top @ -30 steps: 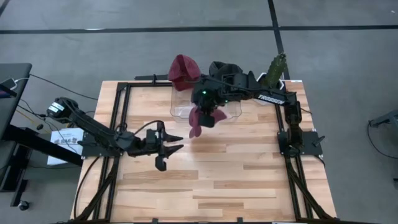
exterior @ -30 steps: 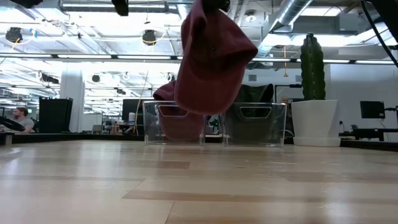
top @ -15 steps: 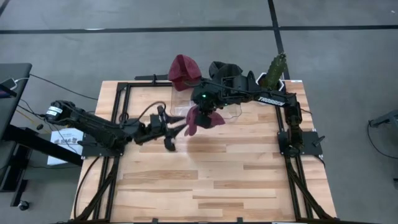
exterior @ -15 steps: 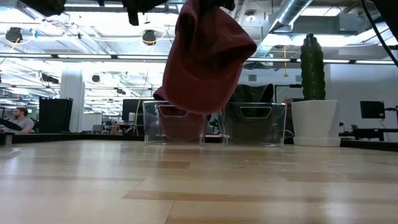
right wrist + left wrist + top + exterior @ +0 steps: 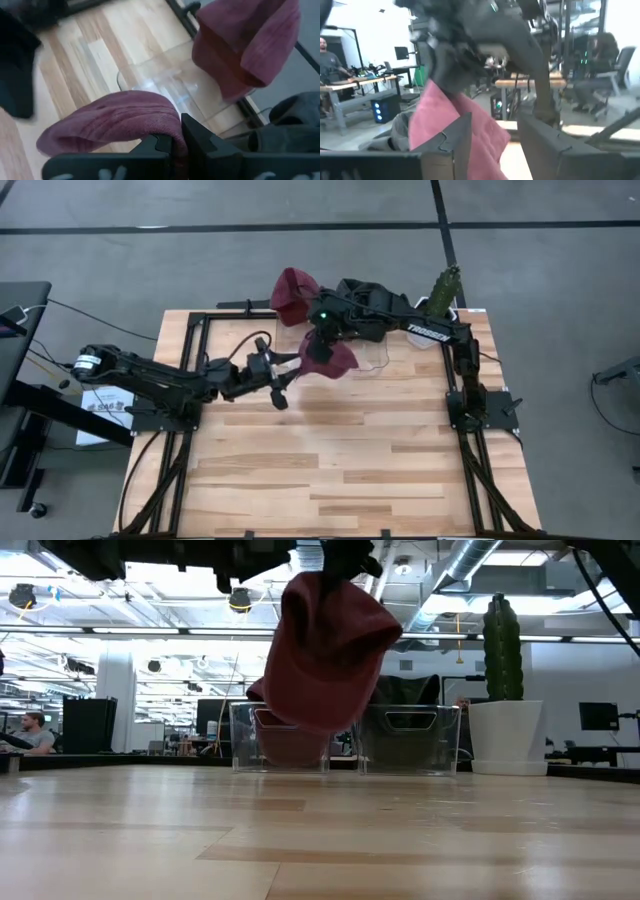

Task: Pick & Place hat
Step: Put the red cap into the left transparent bin

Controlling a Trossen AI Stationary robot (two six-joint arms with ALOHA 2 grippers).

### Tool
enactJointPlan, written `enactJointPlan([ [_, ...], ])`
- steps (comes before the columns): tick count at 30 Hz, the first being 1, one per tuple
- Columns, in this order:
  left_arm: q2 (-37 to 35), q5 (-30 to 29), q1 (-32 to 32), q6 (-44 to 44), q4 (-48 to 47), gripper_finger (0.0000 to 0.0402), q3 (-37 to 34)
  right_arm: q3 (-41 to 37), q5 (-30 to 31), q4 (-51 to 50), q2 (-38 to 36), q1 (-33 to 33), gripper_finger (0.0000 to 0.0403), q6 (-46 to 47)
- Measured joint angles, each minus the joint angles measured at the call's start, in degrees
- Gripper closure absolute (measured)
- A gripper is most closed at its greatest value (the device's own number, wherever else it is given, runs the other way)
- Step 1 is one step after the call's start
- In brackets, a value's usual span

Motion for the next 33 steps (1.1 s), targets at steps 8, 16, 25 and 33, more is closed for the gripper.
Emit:
enactJointPlan([
  [8,7.8,-8.0,0.2,8.7,0.3,0.0215,0.8,0.1,-0.1,1.7,-0.1,0.0,0.0392,1.4],
  [16,9.4,-11.3,-0.8,13.6,0.6,0.0218,3.7,0.1,0.0,0.9,-0.1,0.0,0.0391,1.5],
  [25,8.7,-21.4,-3.7,22.4,0.8,0.0226,6.1,0.1,-0.1,0.4,-0.1,0.6,0.0390,1.6],
  [33,8.7,-22.0,-3.7,24.0,0.8,0.0225,8.6,0.1,-0.6,1.2,-0.1,1.5,0.0390,1.8],
])
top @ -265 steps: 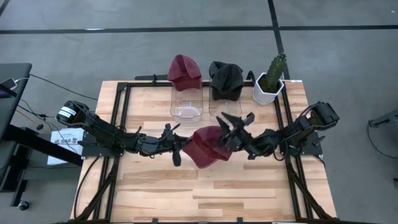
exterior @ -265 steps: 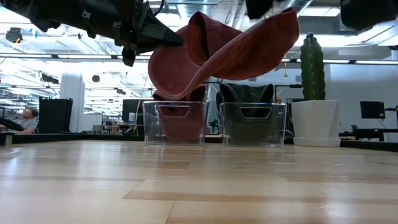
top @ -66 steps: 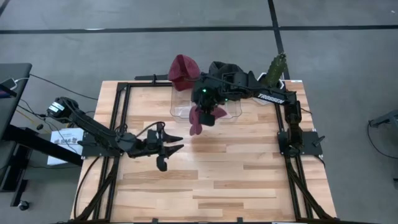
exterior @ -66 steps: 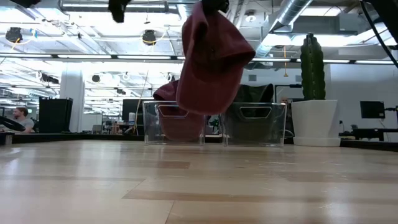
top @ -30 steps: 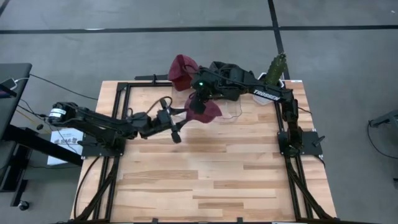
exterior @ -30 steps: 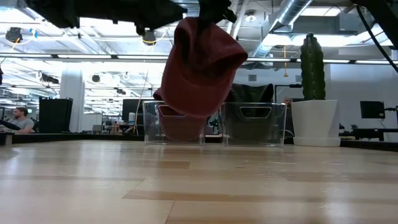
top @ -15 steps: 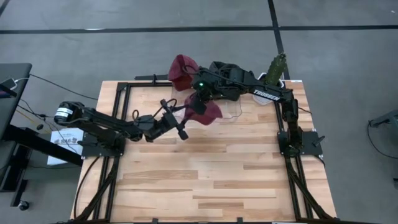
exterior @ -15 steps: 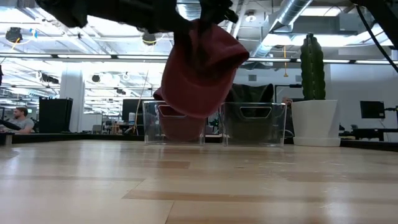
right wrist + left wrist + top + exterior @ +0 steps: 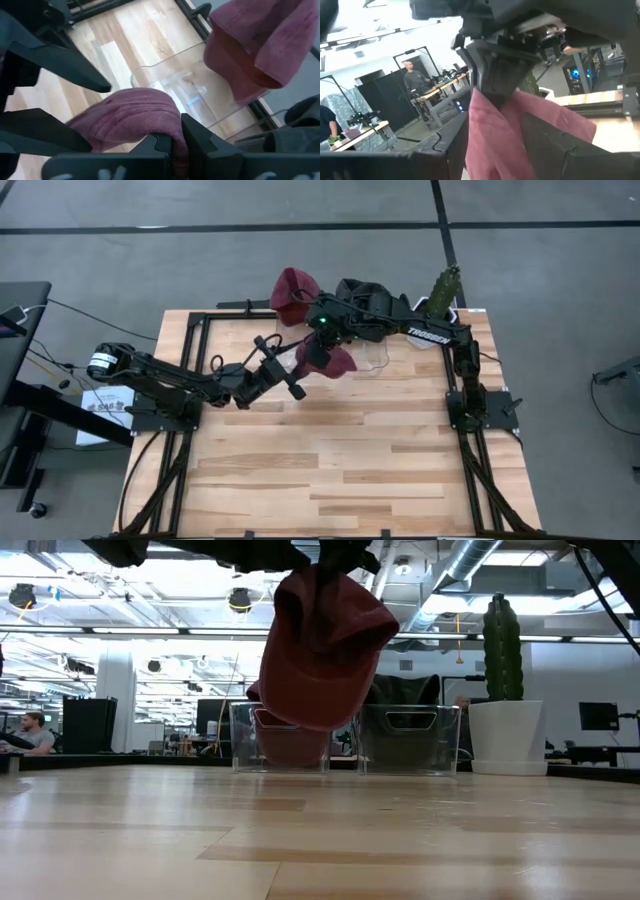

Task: Pick & Place hat
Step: Put the red cap into the left transparent bin

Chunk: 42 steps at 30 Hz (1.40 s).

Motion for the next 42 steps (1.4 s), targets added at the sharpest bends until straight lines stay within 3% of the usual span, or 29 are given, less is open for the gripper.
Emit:
enactJointPlan([
  [12,0.0,2.5,2.3,-3.0,-1.9,0.0225,0.7,0.0,-1.1,0.6,0.0,0.8,0.0391,0.0],
  [26,0.2,1.8,5.7,-7.4,-2.7,0.0253,0.7,0.0,-1.0,0.3,0.0,1.6,0.0389,-0.4],
  [30,0.2,1.2,5.8,-8.9,-2.6,0.0289,0.7,0.0,-1.4,0.0,0.0,2.0,0.0389,-0.9],
  [35,0.2,1.3,5.8,-13.6,-2.6,0.0384,0.7,0.0,-1.4,0.1,0.0,2.3,0.0380,-2.5],
  [42,-0.9,1.2,5.8,-14.8,-2.7,0.0395,0.7,0.0,-0.9,0.1,0.0,2.6,0.0335,-5.2],
])
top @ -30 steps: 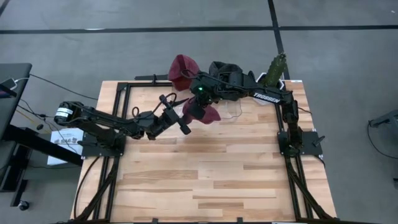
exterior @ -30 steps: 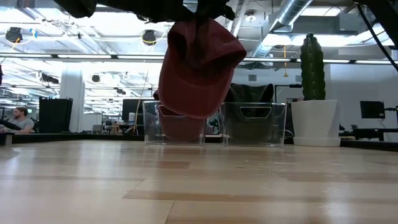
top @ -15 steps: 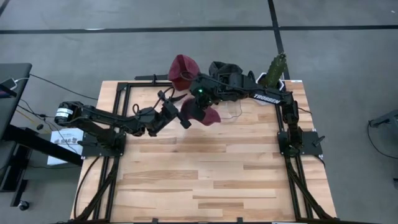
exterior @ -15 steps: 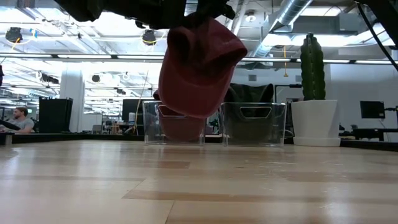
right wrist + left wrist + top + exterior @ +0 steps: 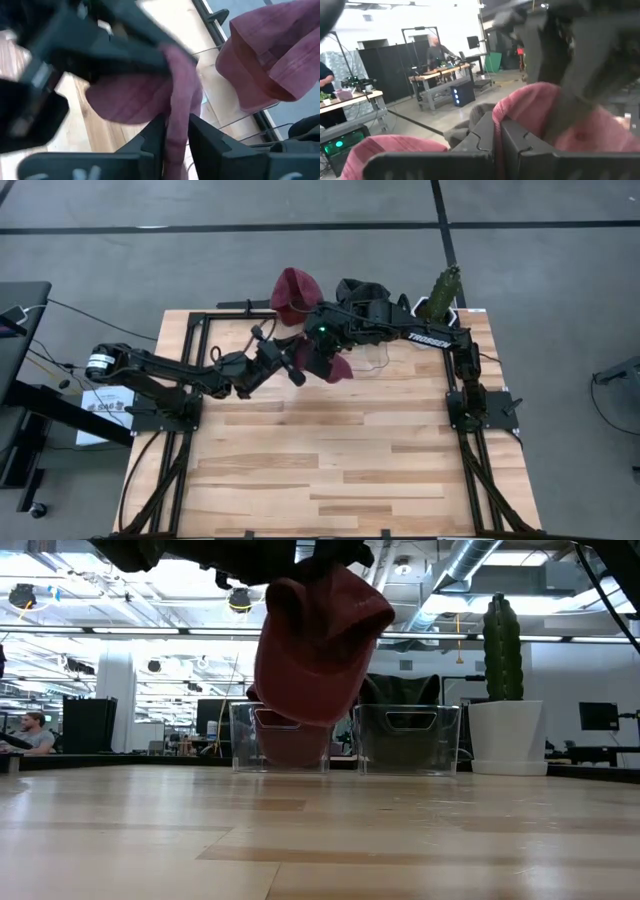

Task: Pick & Place hat
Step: Put the red cap into the left transparent bin

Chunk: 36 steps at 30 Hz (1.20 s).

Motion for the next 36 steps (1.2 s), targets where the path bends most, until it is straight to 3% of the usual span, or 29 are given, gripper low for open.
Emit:
enactJointPlan([
  [10,-8.2,-4.2,-3.8,1.8,-0.3,0.0395,0.0,0.0,-0.1,-0.1,0.0,-0.1,0.0265,-1.6],
  [16,-10.1,-9.2,-6.2,4.1,-3.2,0.0395,0.0,0.0,-0.1,0.0,0.0,-0.1,0.0256,-2.8],
  [21,-10.1,-12.0,-6.7,4.7,-3.7,0.0394,-1.1,0.0,-0.1,0.0,0.0,-0.1,0.0288,-4.4],
  [26,-10.0,-12.0,-6.6,4.5,-3.7,0.0394,-1.7,0.0,-0.1,1.0,0.0,-0.1,0.0384,-6.1],
  [32,-10.0,-11.5,-6.6,2.6,-3.7,0.0389,-1.7,1.2,-4.6,1.3,-0.6,-0.5,0.0400,-5.9],
  [36,-10.0,-7.1,-6.6,2.3,-3.8,0.0376,-1.7,1.2,-6.1,2.1,-0.6,-0.4,0.0401,-5.9],
])
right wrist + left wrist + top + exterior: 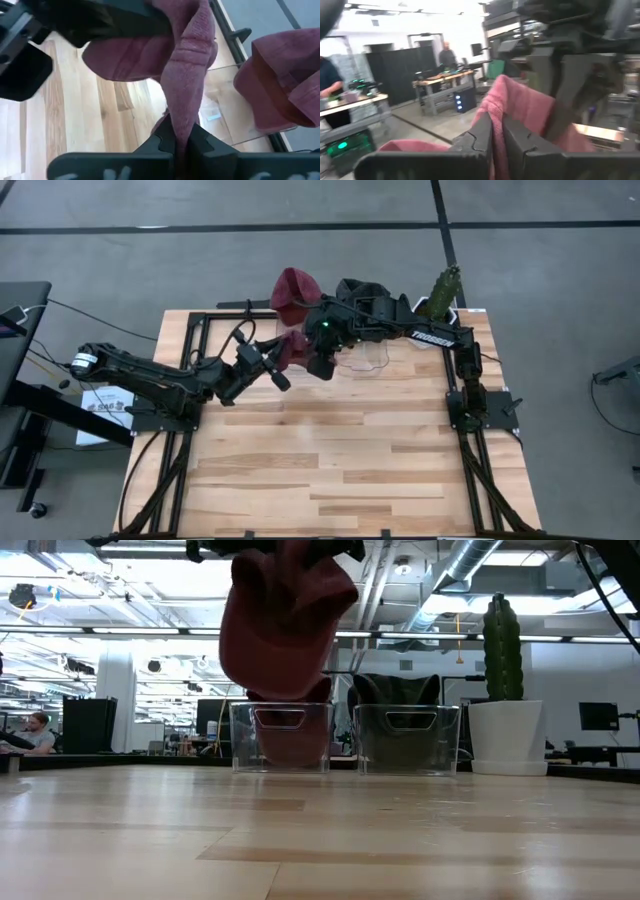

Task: Pick & Place hat
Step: Put the red cap into the left transparent bin

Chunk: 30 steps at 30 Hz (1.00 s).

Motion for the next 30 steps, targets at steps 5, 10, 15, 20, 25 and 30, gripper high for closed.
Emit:
enactJointPlan([
  [5,0.0,1.5,0.0,0.0,-1.4,0.0346,0.0,0.0,-0.2,-0.8,0.0,0.0,0.0402,0.0],
  [10,0.0,0.8,0.0,0.0,-4.4,0.0312,0.0,0.0,-2.9,-3.1,0.0,0.1,0.0402,0.0],
  [15,-1.9,0.9,-0.6,-2.4,-9.5,0.0292,0.0,0.0,-4.6,-6.5,0.0,0.6,0.0402,-0.1],
  [20,-6.5,6.2,-0.9,-14.0,-23.4,0.0289,1.8,0.0,-5.2,-7.8,0.0,1.0,0.0403,-0.1],
  [25,-7.8,14.8,0.5,-19.1,-30.6,0.0291,5.2,0.0,-7.3,-7.7,0.0,1.2,0.0403,-0.5],
  [30,-5.5,19.5,1.7,-19.0,-34.0,0.0288,9.8,0.0,-8.3,-6.6,0.0,1.6,0.0403,-1.0],
])
